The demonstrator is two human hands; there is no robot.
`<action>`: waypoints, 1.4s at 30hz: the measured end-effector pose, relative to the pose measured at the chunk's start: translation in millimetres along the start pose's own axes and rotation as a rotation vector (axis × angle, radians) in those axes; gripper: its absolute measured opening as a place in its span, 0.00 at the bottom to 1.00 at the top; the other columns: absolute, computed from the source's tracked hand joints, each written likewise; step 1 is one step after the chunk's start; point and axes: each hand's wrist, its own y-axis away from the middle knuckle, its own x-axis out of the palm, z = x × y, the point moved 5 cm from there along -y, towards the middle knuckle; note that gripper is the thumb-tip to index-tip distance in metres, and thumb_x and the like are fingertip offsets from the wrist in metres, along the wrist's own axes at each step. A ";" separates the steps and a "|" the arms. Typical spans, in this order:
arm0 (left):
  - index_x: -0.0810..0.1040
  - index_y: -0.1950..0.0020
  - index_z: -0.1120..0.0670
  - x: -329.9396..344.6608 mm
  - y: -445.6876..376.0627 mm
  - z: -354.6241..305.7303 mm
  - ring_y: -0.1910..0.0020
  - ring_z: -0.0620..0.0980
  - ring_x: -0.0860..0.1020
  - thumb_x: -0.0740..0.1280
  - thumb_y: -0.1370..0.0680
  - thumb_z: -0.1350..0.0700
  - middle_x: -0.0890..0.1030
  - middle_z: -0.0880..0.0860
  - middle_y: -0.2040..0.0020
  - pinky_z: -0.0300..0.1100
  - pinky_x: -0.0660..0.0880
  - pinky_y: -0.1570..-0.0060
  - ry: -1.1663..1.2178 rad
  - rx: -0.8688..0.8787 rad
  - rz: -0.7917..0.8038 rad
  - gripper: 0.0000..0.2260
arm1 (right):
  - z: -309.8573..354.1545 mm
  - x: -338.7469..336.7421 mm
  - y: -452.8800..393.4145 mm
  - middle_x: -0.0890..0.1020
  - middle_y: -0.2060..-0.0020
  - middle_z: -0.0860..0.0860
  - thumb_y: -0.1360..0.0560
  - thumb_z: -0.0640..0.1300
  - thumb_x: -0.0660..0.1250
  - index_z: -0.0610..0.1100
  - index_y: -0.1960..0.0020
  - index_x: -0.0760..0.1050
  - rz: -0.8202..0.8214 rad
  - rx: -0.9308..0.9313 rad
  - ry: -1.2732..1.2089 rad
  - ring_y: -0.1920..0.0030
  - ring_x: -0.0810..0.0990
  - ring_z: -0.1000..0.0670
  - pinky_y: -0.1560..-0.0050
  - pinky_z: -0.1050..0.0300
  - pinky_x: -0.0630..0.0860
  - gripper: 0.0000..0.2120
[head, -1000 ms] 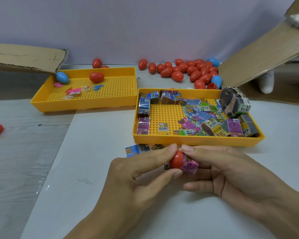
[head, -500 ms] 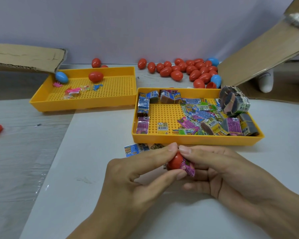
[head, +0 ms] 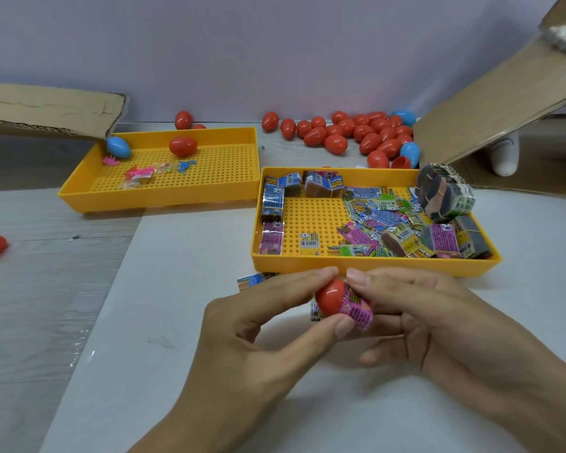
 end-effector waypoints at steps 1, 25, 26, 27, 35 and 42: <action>0.82 0.39 0.45 0.9 0.1 0.4 0.43 0.47 0.83 0.76 0.31 0.51 0.85 0.44 0.45 0.41 0.78 0.42 0.004 -0.003 0.006 0.20 | 1.3 -0.6 0.8 0.86 0.61 0.43 0.35 0.47 0.78 0.42 0.59 0.85 -0.012 -0.020 0.012 0.64 0.86 0.48 0.72 0.59 0.79 0.09; 0.82 0.38 0.46 -1.1 -0.7 1.7 0.44 0.44 0.83 0.75 0.29 0.51 0.85 0.42 0.45 0.39 0.78 0.43 -0.073 0.019 0.010 0.19 | 2.9 -3.6 -1.4 0.86 0.57 0.41 0.34 0.54 0.72 0.41 0.52 0.85 0.015 0.032 0.025 0.58 0.87 0.45 0.70 0.57 0.81 0.19; 0.82 0.39 0.44 -1.3 -0.5 3.0 0.44 0.46 0.83 0.75 0.30 0.51 0.85 0.43 0.45 0.40 0.79 0.43 -0.037 -0.001 0.008 0.19 | 2.9 -3.8 -1.2 0.86 0.56 0.40 0.33 0.54 0.71 0.39 0.53 0.85 0.021 0.033 0.038 0.58 0.87 0.44 0.70 0.57 0.81 0.19; 0.82 0.39 0.44 -0.8 -0.3 4.3 0.45 0.47 0.84 0.75 0.30 0.52 0.85 0.44 0.45 0.42 0.79 0.43 0.003 -0.023 0.011 0.19 | 3.2 -3.8 -1.1 0.86 0.56 0.39 0.33 0.52 0.72 0.38 0.54 0.85 0.020 0.022 0.044 0.59 0.87 0.44 0.71 0.58 0.81 0.18; 0.81 0.37 0.46 0.4 -1.2 8.2 0.47 0.53 0.84 0.76 0.30 0.56 0.85 0.50 0.44 0.40 0.81 0.51 0.132 -0.110 0.059 0.22 | 12.6 -8.5 -0.7 0.86 0.57 0.43 0.39 0.42 0.77 0.44 0.53 0.85 -0.052 -0.281 0.179 0.60 0.85 0.49 0.64 0.60 0.80 0.15; 0.79 0.34 0.51 2.8 -2.3 7.4 0.41 0.56 0.82 0.73 0.28 0.62 0.82 0.55 0.40 0.45 0.81 0.46 0.150 -0.068 0.110 0.22 | 15.8 -3.2 7.0 0.85 0.49 0.54 0.33 0.38 0.75 0.51 0.52 0.80 -0.089 -0.632 0.536 0.44 0.83 0.51 0.53 0.58 0.81 0.13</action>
